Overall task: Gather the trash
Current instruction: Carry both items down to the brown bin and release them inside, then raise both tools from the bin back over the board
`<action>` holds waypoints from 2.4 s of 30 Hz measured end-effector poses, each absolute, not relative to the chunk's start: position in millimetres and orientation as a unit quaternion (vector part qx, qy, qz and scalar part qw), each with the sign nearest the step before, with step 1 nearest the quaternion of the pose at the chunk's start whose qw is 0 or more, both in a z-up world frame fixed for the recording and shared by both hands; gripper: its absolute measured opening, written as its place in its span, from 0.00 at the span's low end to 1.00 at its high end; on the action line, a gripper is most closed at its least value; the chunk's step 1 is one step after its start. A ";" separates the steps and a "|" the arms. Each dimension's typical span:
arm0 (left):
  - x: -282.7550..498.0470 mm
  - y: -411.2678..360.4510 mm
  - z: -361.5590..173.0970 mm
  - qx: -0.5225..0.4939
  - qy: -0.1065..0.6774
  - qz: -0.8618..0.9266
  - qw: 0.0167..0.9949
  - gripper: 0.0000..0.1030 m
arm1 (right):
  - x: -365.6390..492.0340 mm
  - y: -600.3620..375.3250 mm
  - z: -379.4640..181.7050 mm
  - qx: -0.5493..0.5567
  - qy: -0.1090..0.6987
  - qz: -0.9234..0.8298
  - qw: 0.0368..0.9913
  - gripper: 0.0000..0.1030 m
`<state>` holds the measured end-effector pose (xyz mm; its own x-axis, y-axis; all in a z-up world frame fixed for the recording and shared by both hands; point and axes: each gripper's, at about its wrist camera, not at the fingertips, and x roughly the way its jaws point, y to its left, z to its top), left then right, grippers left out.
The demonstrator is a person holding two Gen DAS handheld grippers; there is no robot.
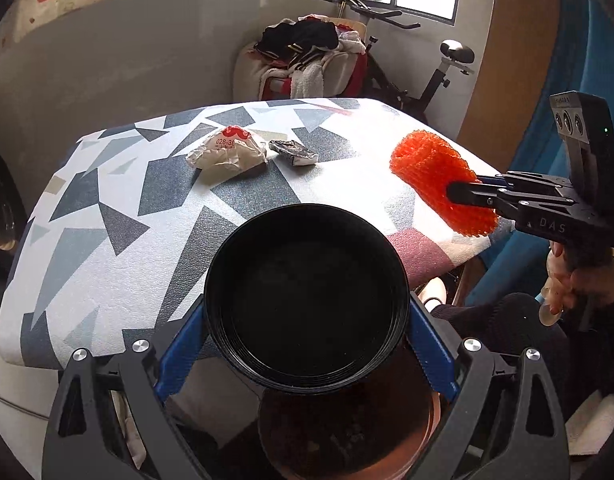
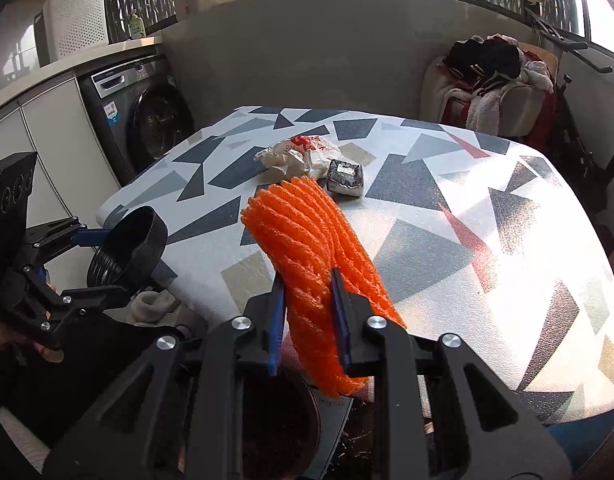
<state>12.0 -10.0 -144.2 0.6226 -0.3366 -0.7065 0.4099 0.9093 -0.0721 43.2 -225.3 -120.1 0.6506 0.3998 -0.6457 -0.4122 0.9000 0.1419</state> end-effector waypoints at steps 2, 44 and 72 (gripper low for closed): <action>7.3 -10.0 -145.7 0.045 0.380 -0.211 0.900 0.88 | 39.0 -225.0 -121.9 -0.003 0.354 0.223 0.908 0.24; -28.7 38.5 -153.8 -0.029 0.362 -0.147 0.920 0.94 | -9.4 -167.8 -214.7 0.000 0.478 0.281 0.832 0.24; -22.3 48.2 -163.4 -0.041 0.375 -0.127 0.917 0.94 | -6.4 -172.3 -215.6 -0.050 0.478 0.217 0.850 0.93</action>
<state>-22.3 48.2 -163.4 0.6870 -0.2644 -0.6769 0.2024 0.9642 -0.1712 -6.4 -172.3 -215.6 0.4490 0.3215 -0.8337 -0.4170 0.9006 0.1226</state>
